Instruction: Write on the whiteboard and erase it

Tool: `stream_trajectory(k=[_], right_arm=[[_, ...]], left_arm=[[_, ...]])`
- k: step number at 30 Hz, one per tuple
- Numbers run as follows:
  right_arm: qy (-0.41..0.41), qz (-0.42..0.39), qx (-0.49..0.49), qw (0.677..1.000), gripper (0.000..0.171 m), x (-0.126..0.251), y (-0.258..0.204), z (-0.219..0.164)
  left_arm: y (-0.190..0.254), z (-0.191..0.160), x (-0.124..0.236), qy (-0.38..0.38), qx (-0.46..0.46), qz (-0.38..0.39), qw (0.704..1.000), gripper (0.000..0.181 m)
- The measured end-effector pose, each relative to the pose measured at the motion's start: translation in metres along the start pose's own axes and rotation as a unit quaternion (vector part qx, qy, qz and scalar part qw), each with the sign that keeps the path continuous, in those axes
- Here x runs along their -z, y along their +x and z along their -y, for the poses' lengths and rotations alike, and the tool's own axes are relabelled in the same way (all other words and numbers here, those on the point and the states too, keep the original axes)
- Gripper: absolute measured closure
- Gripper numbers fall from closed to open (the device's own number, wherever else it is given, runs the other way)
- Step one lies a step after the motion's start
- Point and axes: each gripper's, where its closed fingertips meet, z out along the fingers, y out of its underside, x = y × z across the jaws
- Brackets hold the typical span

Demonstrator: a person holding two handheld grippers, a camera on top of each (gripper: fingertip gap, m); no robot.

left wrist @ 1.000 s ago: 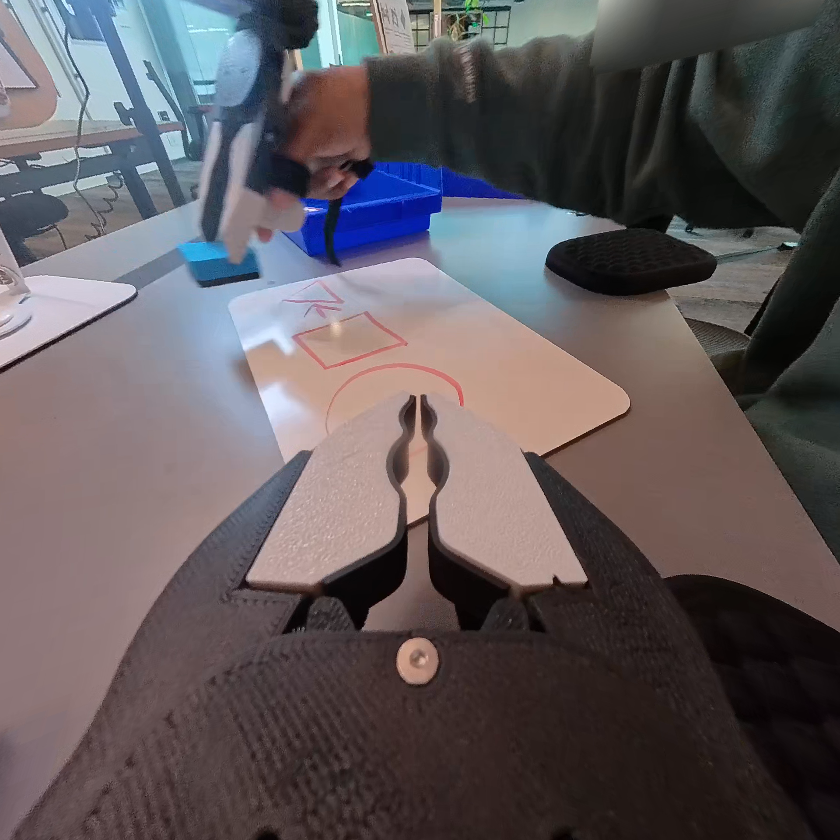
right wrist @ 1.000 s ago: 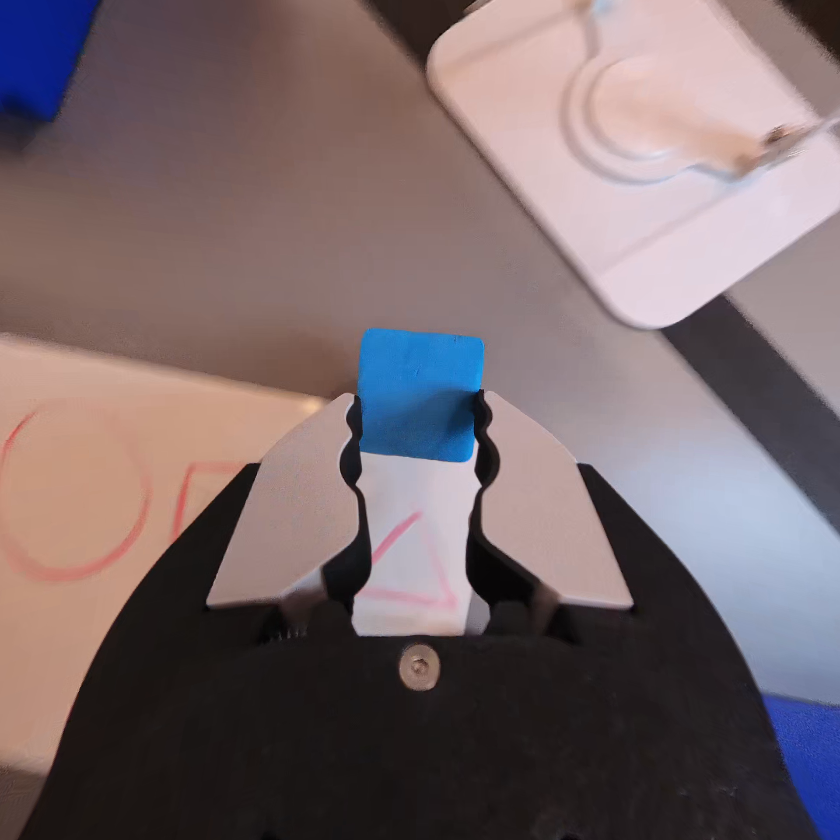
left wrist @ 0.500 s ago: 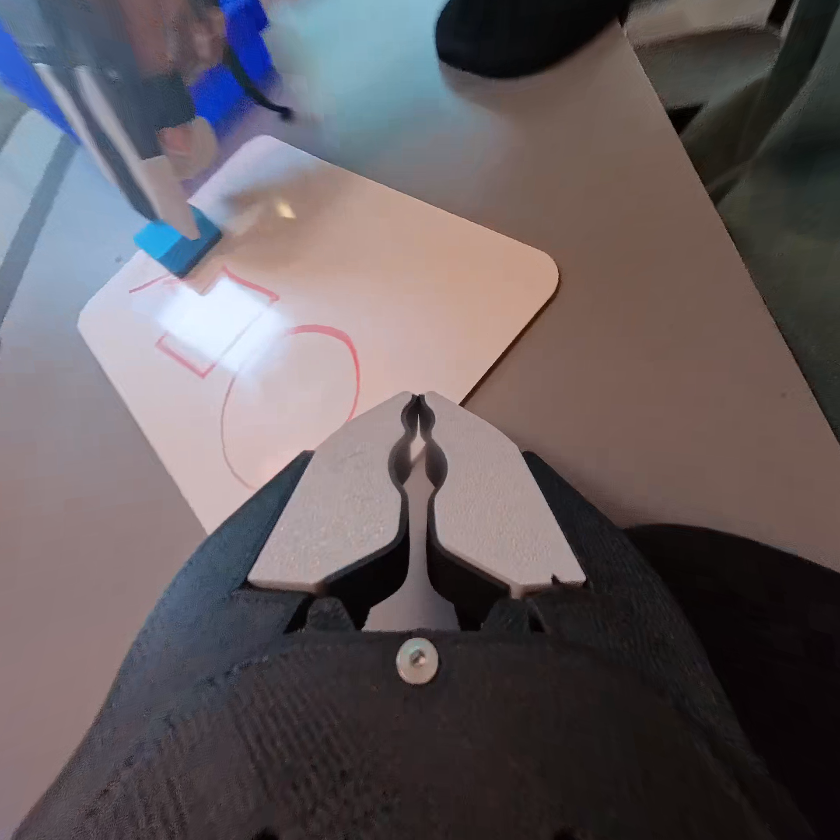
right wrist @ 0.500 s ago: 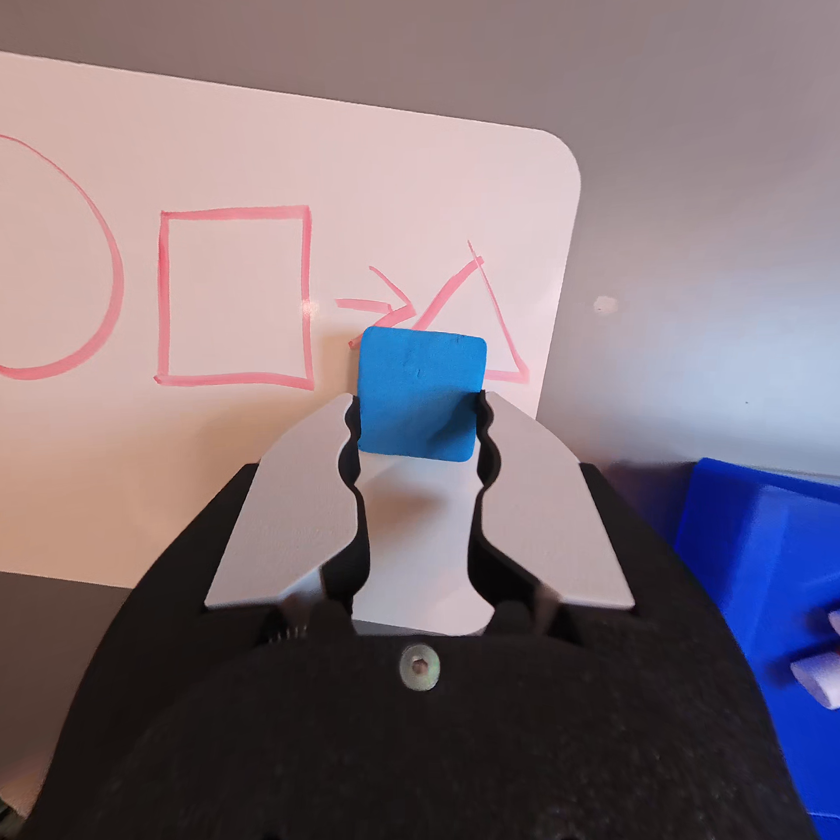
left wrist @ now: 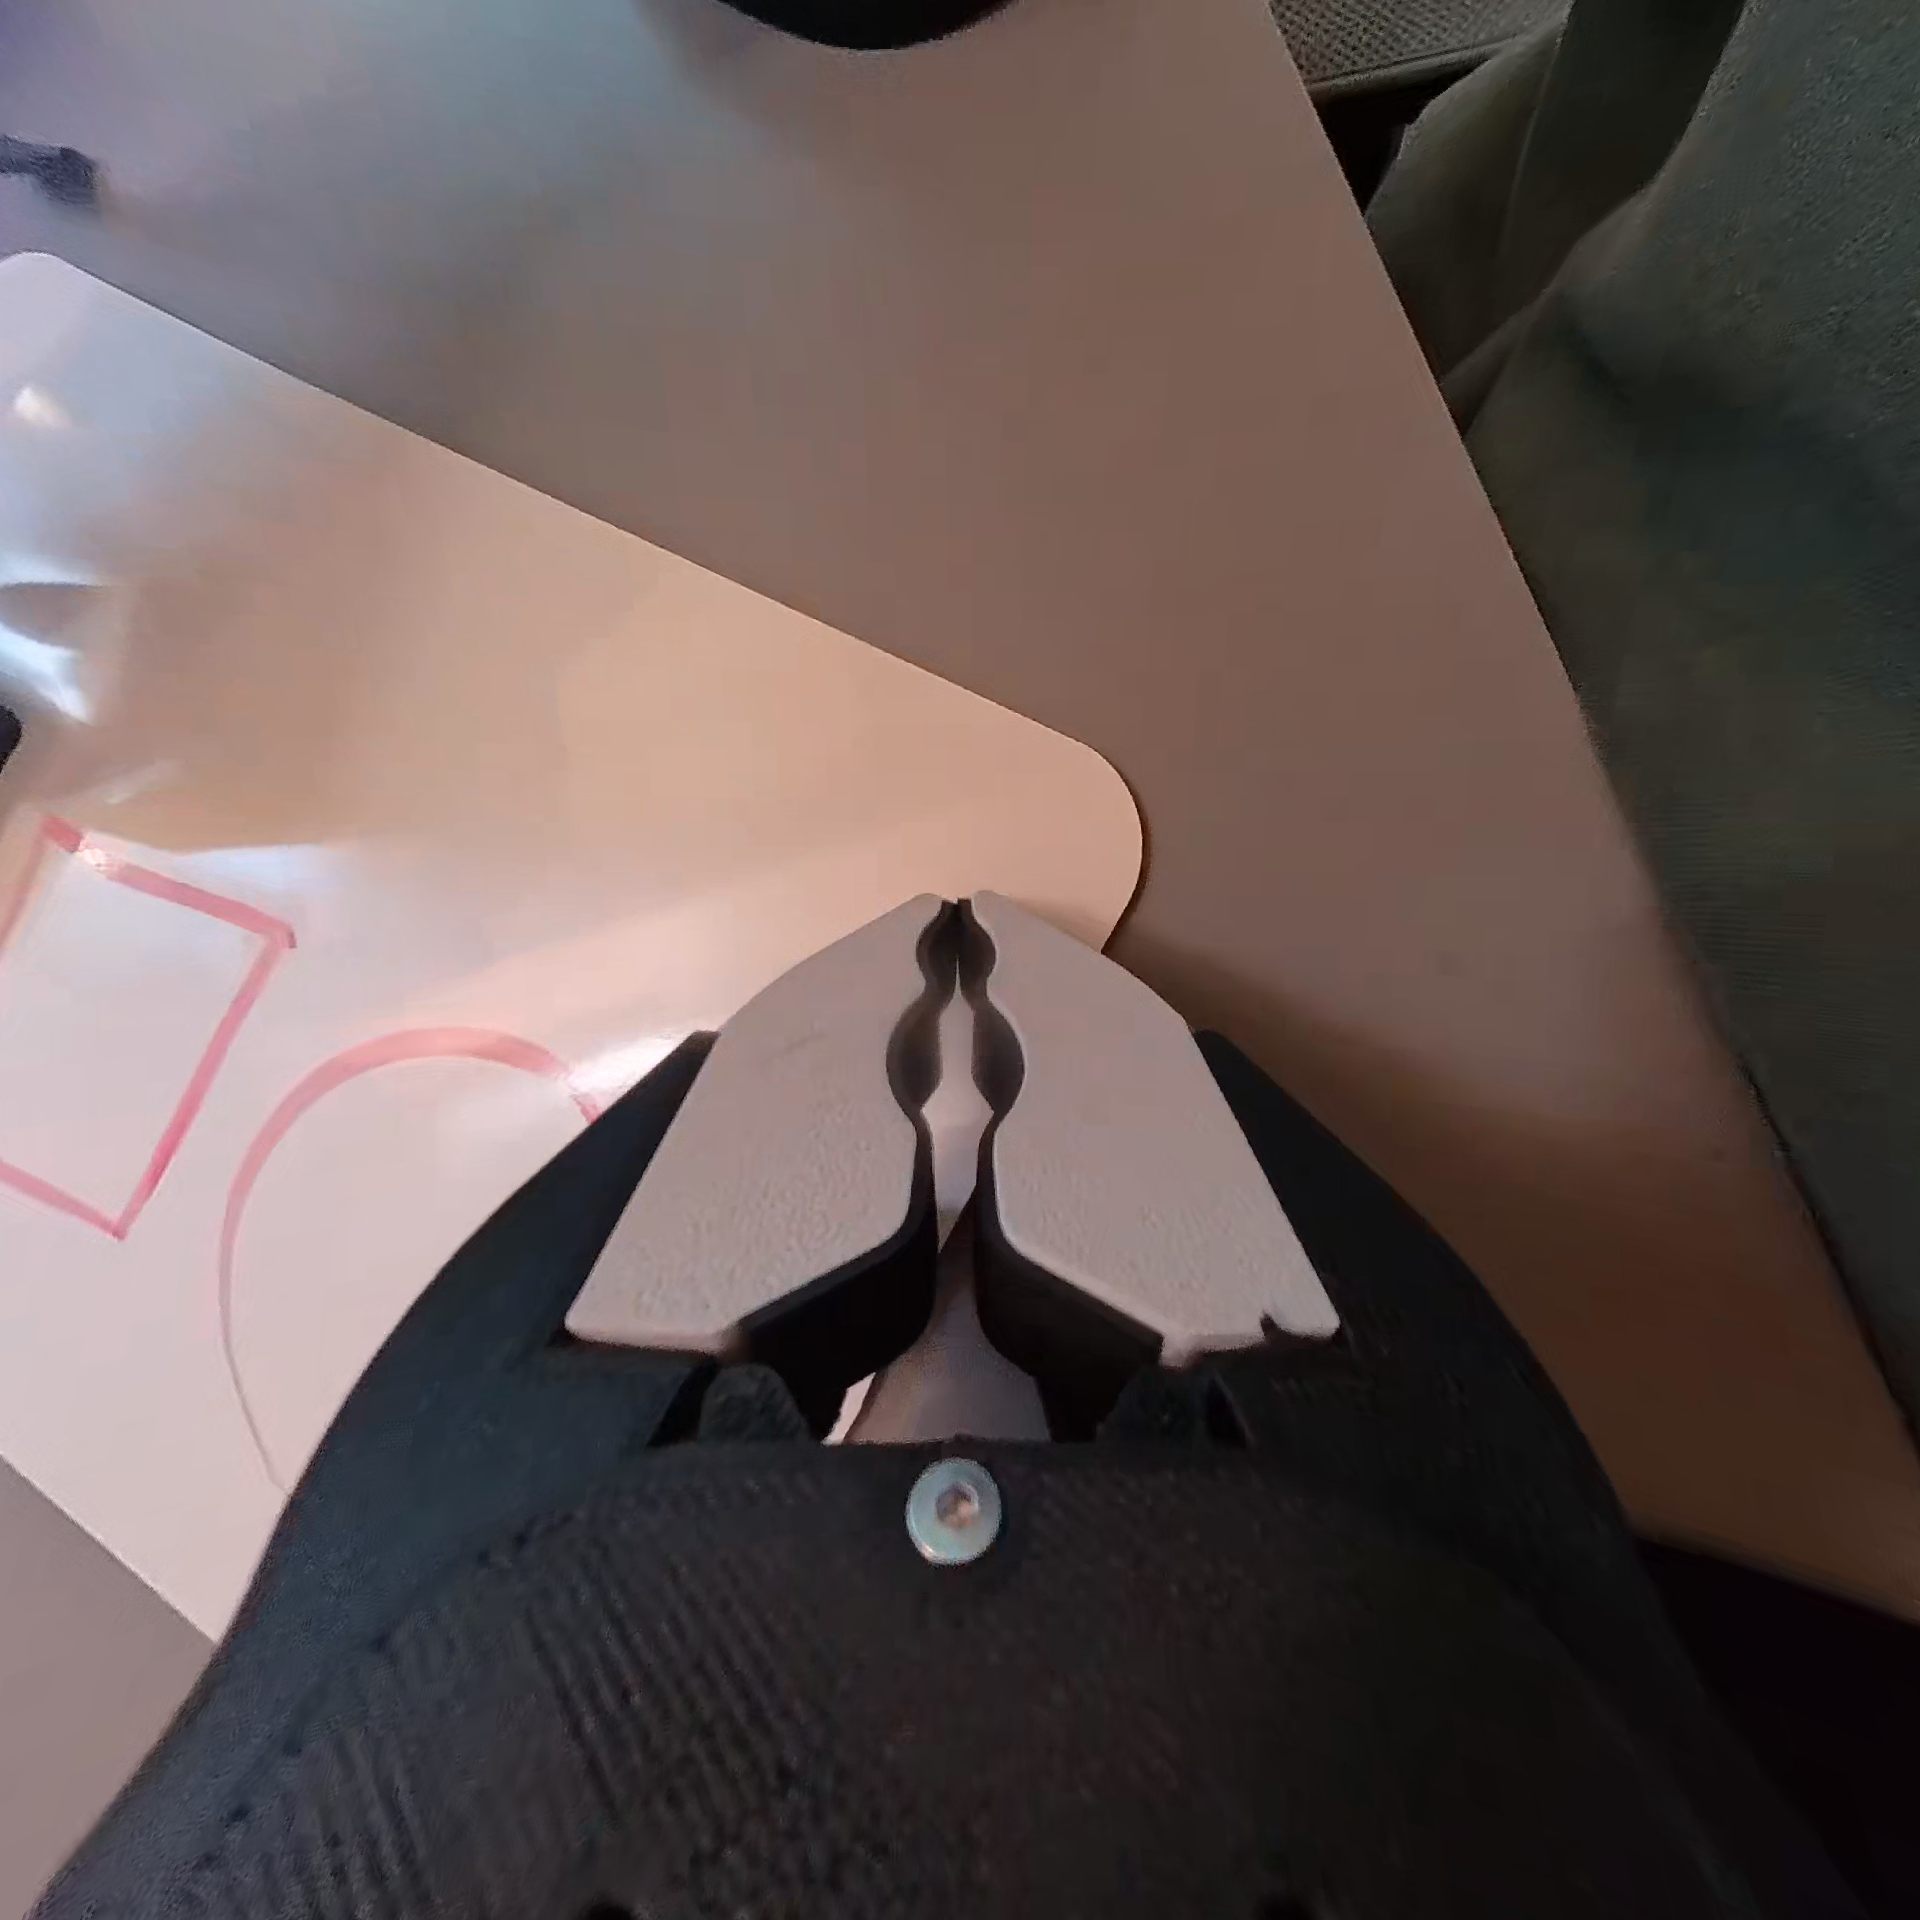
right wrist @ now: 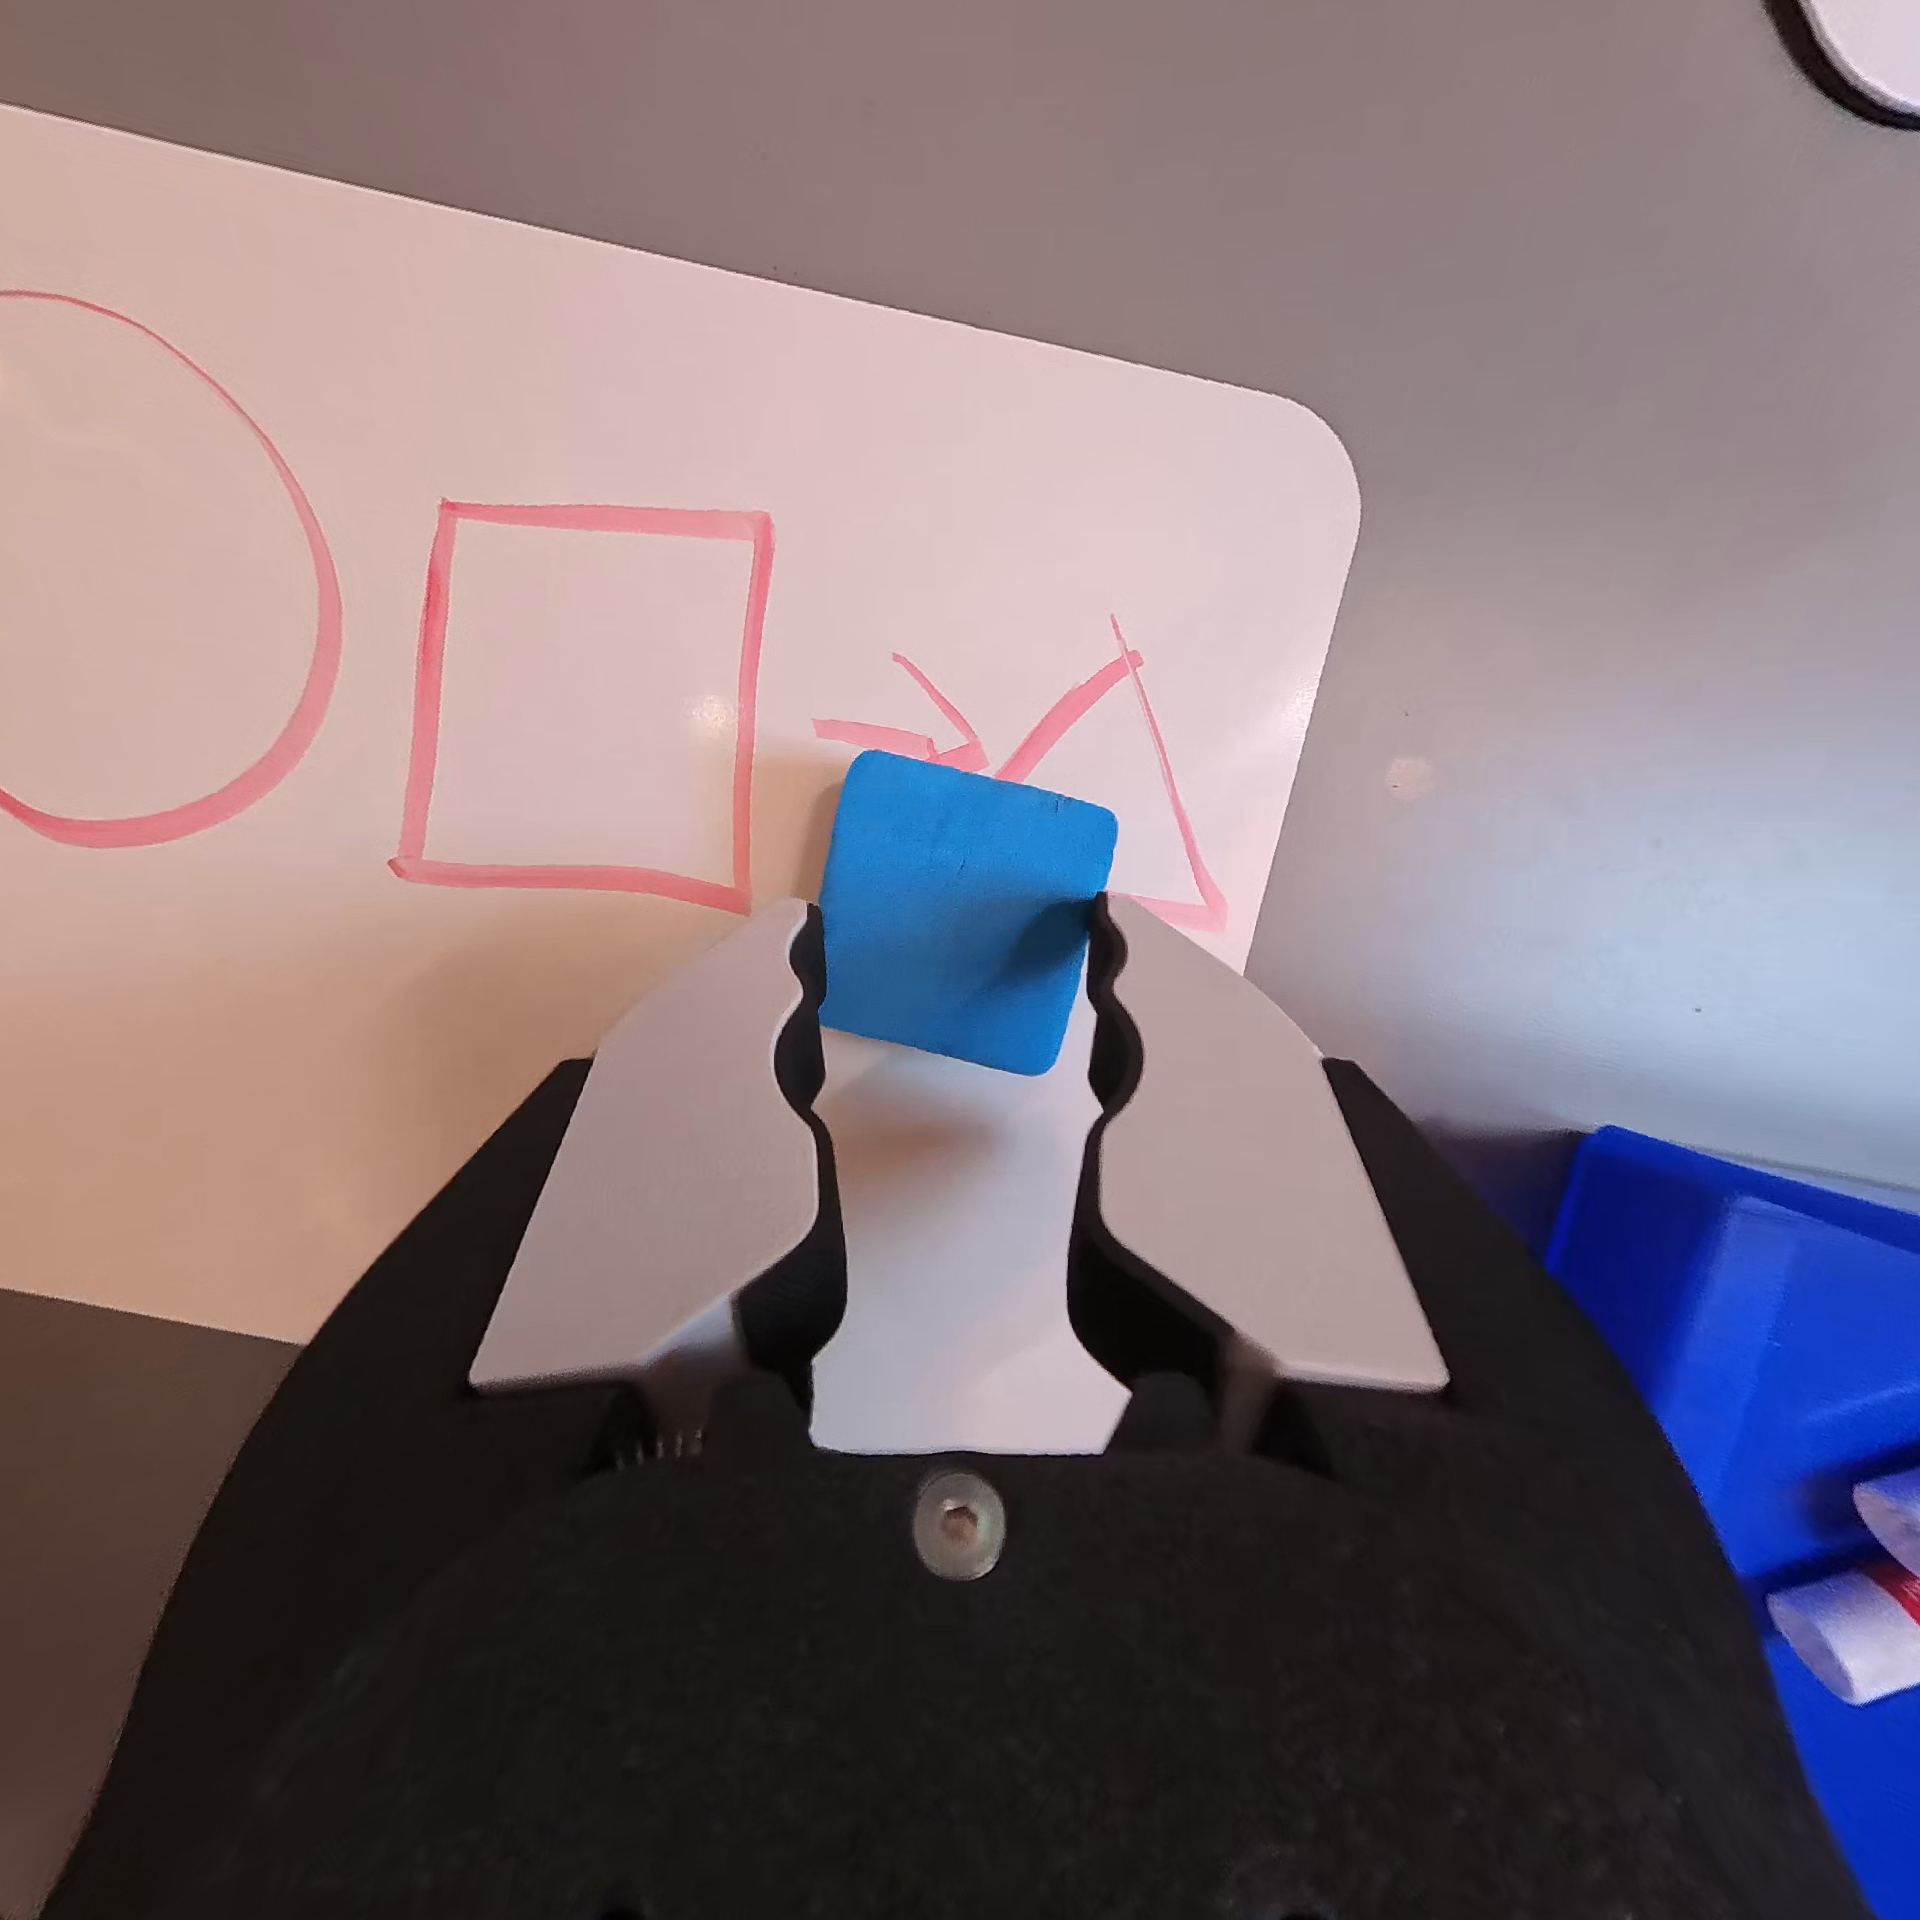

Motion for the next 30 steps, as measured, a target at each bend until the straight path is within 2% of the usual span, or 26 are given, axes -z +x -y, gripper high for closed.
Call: stream_trajectory(k=[4, 6, 7, 9, 12, 14, 16, 17, 19, 21, 22, 24, 26, 28, 30], right_arm=[[-0.011, -0.011, -0.007, 1.000, 0.123, -0.001, 0.019, 0.001], [0.009, -0.007, -0.034, 0.999, 0.123, -0.006, 0.031, 0.013], [0.022, 0.005, -0.043, 0.999, 0.123, -0.010, 0.026, 0.020], [0.021, 0.040, 0.003, 0.999, 0.124, -0.014, -0.009, 0.027], [-0.025, 0.072, 0.074, 0.994, 0.124, -0.006, -0.043, 0.008], [-0.046, 0.044, 0.035, 0.997, 0.124, -0.002, -0.008, 0.001], [-0.028, 0.010, -0.024, 0.999, 0.124, -0.008, 0.034, 0.014], [-0.010, 0.013, -0.035, 0.999, 0.124, -0.013, 0.035, 0.025], [-0.004, 0.042, 0.021, 0.999, 0.124, -0.019, 0.001, 0.036], [-0.038, 0.084, 0.083, 0.992, 0.124, -0.011, -0.038, 0.019], [-0.047, 0.090, 0.090, 0.991, 0.124, -0.007, -0.041, 0.010], [-0.051, 0.057, 0.030, 0.997, 0.124, -0.004, -0.005, 0.005], [-0.028, 0.018, -0.022, 0.999, 0.124, -0.010, 0.035, 0.018], [-0.009, 0.033, 0.008, 0.999, 0.124, -0.018, 0.015, 0.033], [-0.037, 0.081, 0.080, 0.993, 0.124, -0.014, -0.034, 0.024]], left_arm=[[0.003, 0.001, 0.000, -0.012, -0.005, -0.016, 1.000, 0.181], [0.004, 0.002, -0.001, -0.008, -0.013, -0.015, 1.000, 0.181], [0.004, 0.001, -0.001, -0.008, -0.010, -0.018, 1.000, 0.181], [0.006, 0.001, 0.000, -0.006, -0.009, -0.024, 1.000, 0.181], [0.007, 0.000, 0.000, 0.000, -0.008, -0.032, 0.999, 0.181], [0.008, 0.001, 0.001, 0.000, -0.011, -0.036, 0.999, 0.181], [0.010, 0.001, 0.000, 0.002, -0.015, -0.042, 0.999, 0.181], [0.010, 0.001, 0.001, 0.003, -0.015, -0.043, 0.999, 0.181], [0.013, 0.002, 0.001, 0.008, -0.013, -0.053, 0.998, 0.181], [0.013, 0.002, 0.001, 0.009, -0.016, -0.052, 0.998, 0.181], [0.013, 0.002, 0.001, 0.009, -0.018, -0.052, 0.998, 0.181], [0.015, 0.002, 0.001, 0.009, -0.022, -0.060, 0.998, 0.181], [0.015, 0.002, 0.001, 0.006, -0.023, -0.061, 0.998, 0.181], [0.015, 0.002, 0.001, 0.004, -0.023, -0.059, 0.998, 0.181], [0.015, 0.002, 0.001, 0.003, -0.023, -0.058, 0.998, 0.181]])
